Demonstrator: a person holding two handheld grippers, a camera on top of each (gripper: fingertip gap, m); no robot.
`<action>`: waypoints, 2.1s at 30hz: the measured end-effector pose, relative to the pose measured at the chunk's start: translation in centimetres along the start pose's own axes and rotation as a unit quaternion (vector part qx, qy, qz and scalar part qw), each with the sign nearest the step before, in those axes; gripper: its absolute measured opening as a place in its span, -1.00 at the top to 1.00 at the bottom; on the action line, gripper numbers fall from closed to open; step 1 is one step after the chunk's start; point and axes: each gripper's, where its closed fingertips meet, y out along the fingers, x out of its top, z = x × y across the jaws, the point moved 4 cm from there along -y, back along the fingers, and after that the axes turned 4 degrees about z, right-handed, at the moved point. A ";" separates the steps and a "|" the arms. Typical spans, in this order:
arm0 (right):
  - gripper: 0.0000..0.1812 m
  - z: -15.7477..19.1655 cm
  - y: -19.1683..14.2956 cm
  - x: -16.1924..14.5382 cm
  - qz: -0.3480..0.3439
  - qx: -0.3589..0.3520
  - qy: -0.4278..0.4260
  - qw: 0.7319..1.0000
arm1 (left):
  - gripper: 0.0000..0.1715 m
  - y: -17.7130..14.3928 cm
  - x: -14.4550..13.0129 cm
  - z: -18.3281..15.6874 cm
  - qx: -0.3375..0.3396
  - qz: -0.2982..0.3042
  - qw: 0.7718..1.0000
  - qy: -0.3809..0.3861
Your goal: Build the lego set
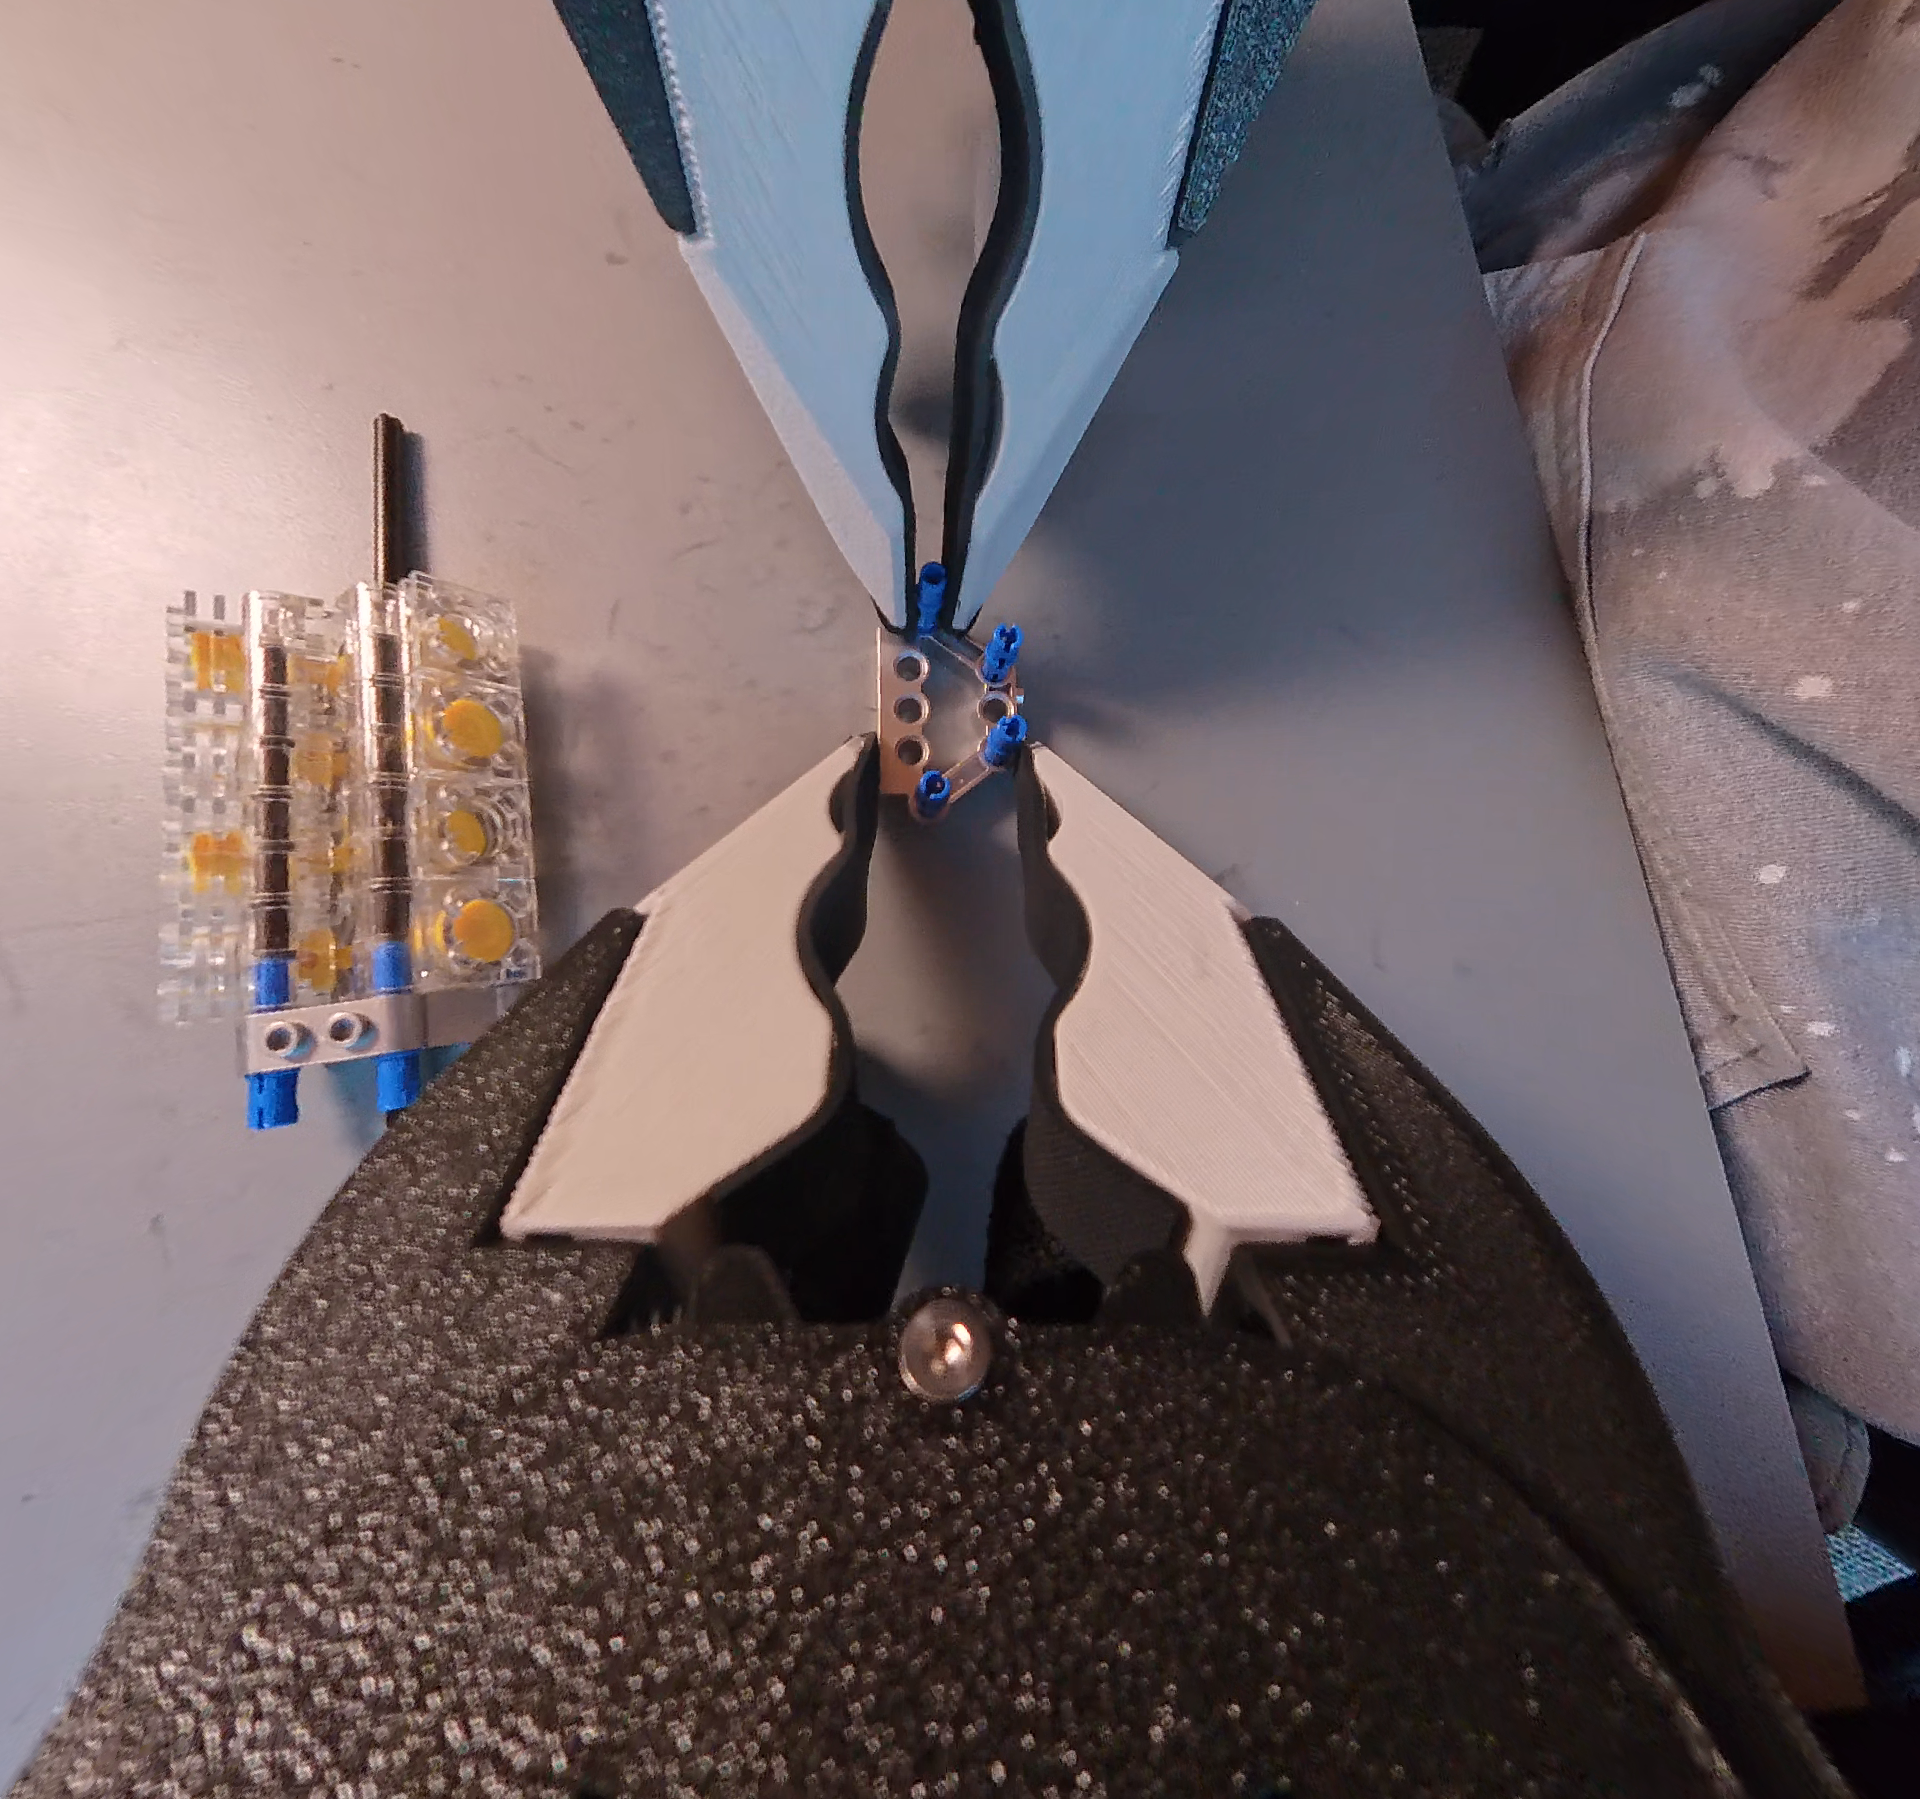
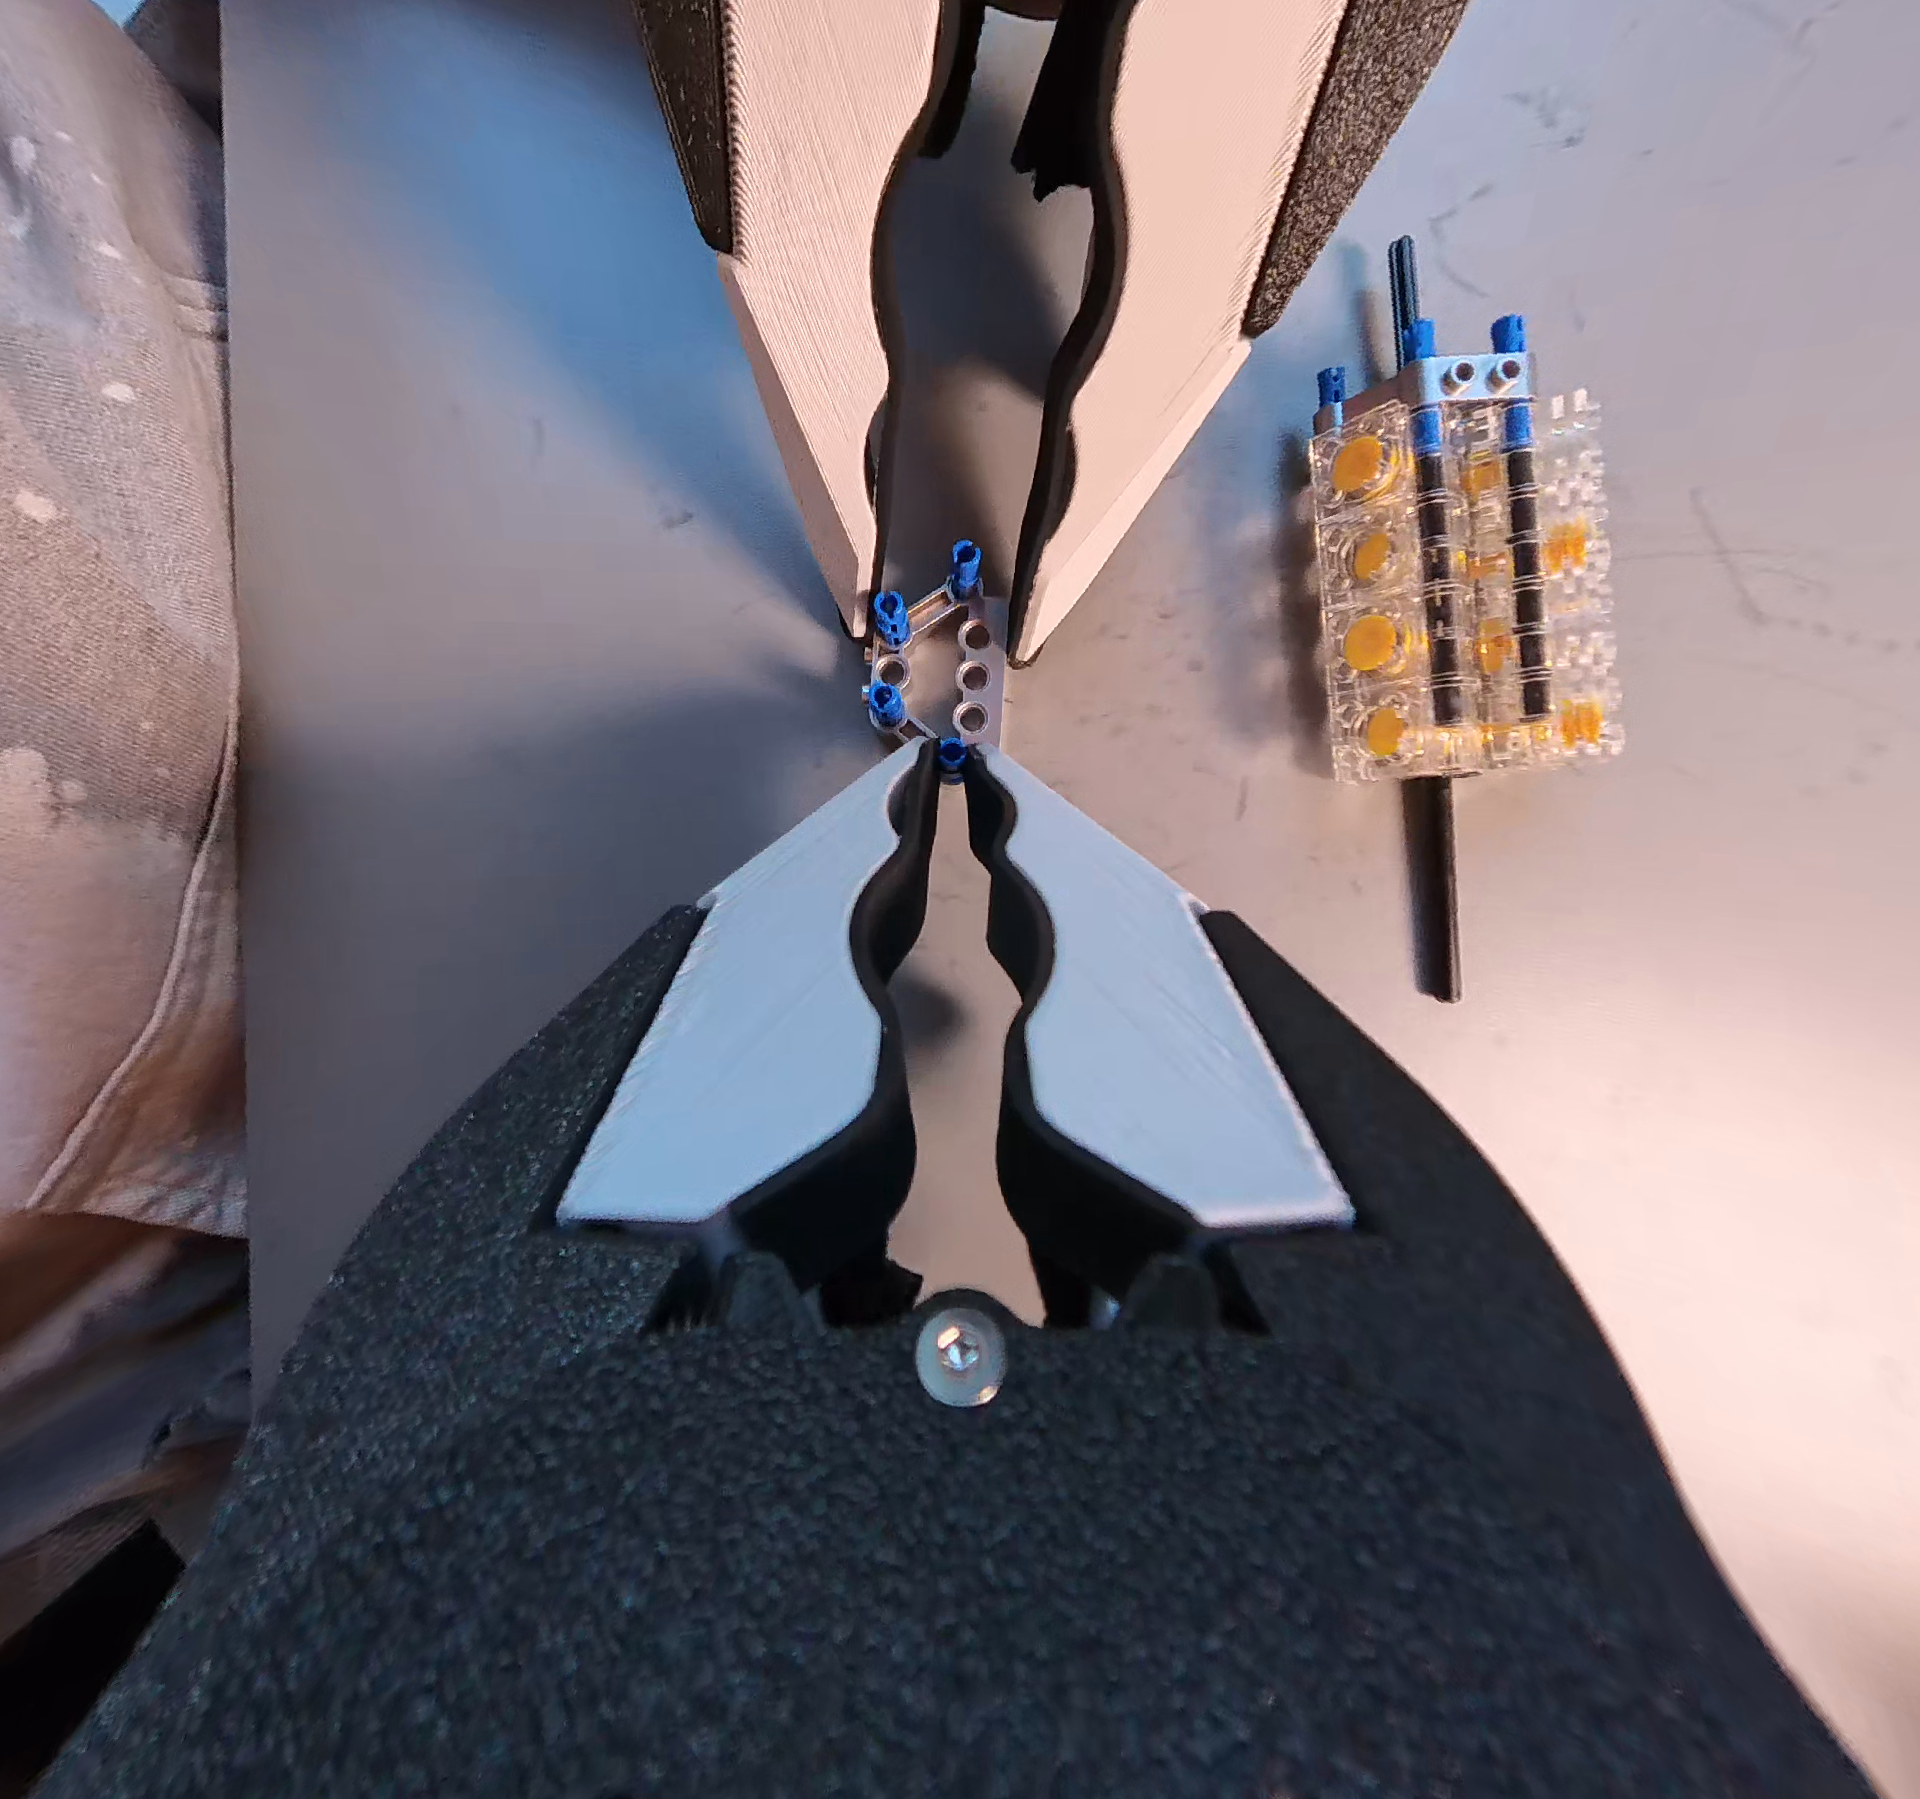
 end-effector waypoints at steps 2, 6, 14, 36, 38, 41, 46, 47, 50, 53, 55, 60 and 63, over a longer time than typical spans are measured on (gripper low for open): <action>0.96 0.0 -0.1 0.0 0.010 -0.006 -0.007 1.000 | 0.72 0.0 0.0 0.0 0.001 0.001 1.000 0.001; 0.87 -0.1 -1.4 0.9 0.008 0.001 -0.017 1.000 | 0.72 0.0 0.0 0.0 0.000 0.000 1.000 0.001; 0.98 0.0 -1.2 1.1 0.074 0.006 -0.071 0.995 | 0.72 0.0 -0.1 0.0 -0.004 -0.002 1.000 -0.001; 0.98 0.3 -1.0 0.8 0.037 -0.021 -0.066 0.997 | 0.69 0.0 -0.3 0.0 -0.011 -0.020 0.999 0.028; 0.98 0.7 -0.9 0.7 0.031 -0.019 -0.062 0.997 | 0.68 -0.2 -0.5 0.1 -0.012 -0.021 0.999 0.027; 0.96 0.7 -1.0 0.5 0.014 -0.040 -0.039 0.998 | 0.74 -0.4 -0.6 0.4 -0.007 -0.022 0.999 0.025; 0.72 0.6 -1.1 -0.3 -0.018 -0.049 0.026 0.998 | 0.87 -0.2 -0.4 0.2 0.004 -0.022 0.999 0.046; 0.70 0.7 -1.0 -0.6 -0.020 -0.051 0.031 0.998 | 0.87 -0.2 -0.5 0.2 0.003 -0.021 0.999 0.045; 0.59 1.0 -0.6 -0.6 -0.029 -0.052 0.031 0.998 | 0.85 -0.3 -0.6 0.4 -0.001 -0.025 0.999 0.039; 0.50 1.0 0.2 0.0 -0.033 -0.052 0.021 0.998 | 0.84 -0.3 -0.6 0.4 -0.007 -0.033 0.999 0.034; 0.59 1.2 1.0 0.1 -0.019 -0.036 0.012 0.999 | 0.84 -0.4 -0.7 0.4 -0.012 -0.033 0.999 0.033; 0.71 0.4 0.2 0.8 -0.023 -0.063 -0.048 0.997 | 0.79 -3.6 0.4 1.0 -0.031 -0.120 0.992 -0.018; 0.72 -1.3 -2.4 2.6 -0.065 -0.160 -0.120 0.978 | 0.71 -6.8 2.0 2.8 -0.017 -0.238 0.968 -0.079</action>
